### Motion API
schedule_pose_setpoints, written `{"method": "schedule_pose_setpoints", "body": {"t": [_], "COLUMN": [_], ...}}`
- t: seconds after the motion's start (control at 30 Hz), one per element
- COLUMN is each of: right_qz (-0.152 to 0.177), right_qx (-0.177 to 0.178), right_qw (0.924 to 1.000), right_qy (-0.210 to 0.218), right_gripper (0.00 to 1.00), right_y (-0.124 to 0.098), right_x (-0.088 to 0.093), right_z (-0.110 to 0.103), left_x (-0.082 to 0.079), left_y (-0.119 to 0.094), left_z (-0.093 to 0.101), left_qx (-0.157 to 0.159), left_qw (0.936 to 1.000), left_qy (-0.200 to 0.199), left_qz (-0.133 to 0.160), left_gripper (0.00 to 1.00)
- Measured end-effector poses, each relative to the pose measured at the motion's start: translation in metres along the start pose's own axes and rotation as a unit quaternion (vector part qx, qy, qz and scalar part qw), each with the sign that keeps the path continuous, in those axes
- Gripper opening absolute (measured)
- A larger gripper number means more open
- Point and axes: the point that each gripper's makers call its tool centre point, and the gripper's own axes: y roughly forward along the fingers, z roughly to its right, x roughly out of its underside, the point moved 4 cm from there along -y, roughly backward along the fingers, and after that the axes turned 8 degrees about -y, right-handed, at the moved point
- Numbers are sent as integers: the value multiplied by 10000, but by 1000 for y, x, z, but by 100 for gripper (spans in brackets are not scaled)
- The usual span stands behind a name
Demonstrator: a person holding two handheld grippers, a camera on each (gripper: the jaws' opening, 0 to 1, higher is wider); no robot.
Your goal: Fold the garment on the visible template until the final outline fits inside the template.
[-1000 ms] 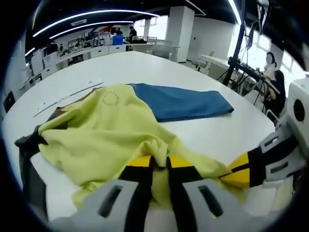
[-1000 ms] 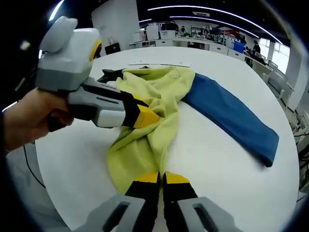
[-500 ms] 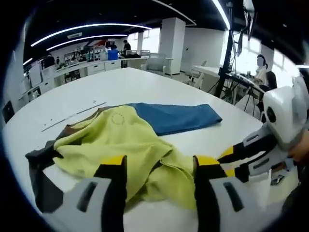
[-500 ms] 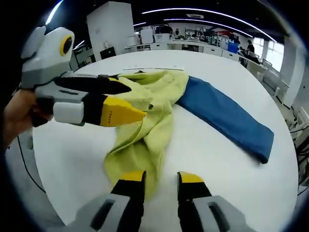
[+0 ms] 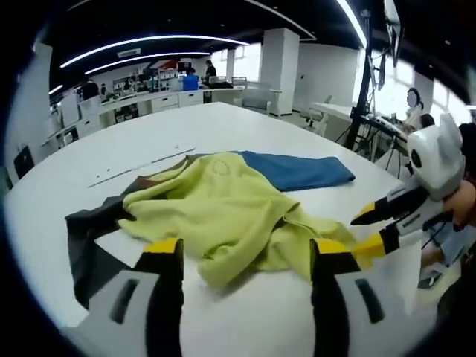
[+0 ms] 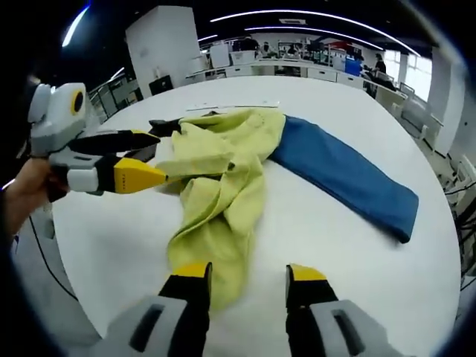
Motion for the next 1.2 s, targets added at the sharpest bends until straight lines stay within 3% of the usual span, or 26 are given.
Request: {"method": "schedule_pose_setpoints", "body": {"t": [0.23, 0.57, 0.97, 1.2], "right_qz": [-64, -61, -151, -128], "right_qx": [85, 162, 170, 226], "right_qw": [9999, 9997, 9994, 9995], "right_qy": [56, 165, 266, 198], "right_gripper": [37, 30, 24, 22], "right_y": [-1, -4, -1, 1], "right_x": [3, 7, 16, 16], "right_z": [1, -1, -11, -17], "left_x": [14, 27, 36, 37], "left_y": [-6, -6, 15, 21], "left_z": [-23, -41, -30, -26], "left_qx": [-188, -428, -294, -161], "left_qw": [9989, 9923, 9872, 9826], "left_qy": [-406, -1164, -1557, -1849], "left_qz": [-144, -21, -164, -106], "left_gripper": [58, 30, 15, 11]}}
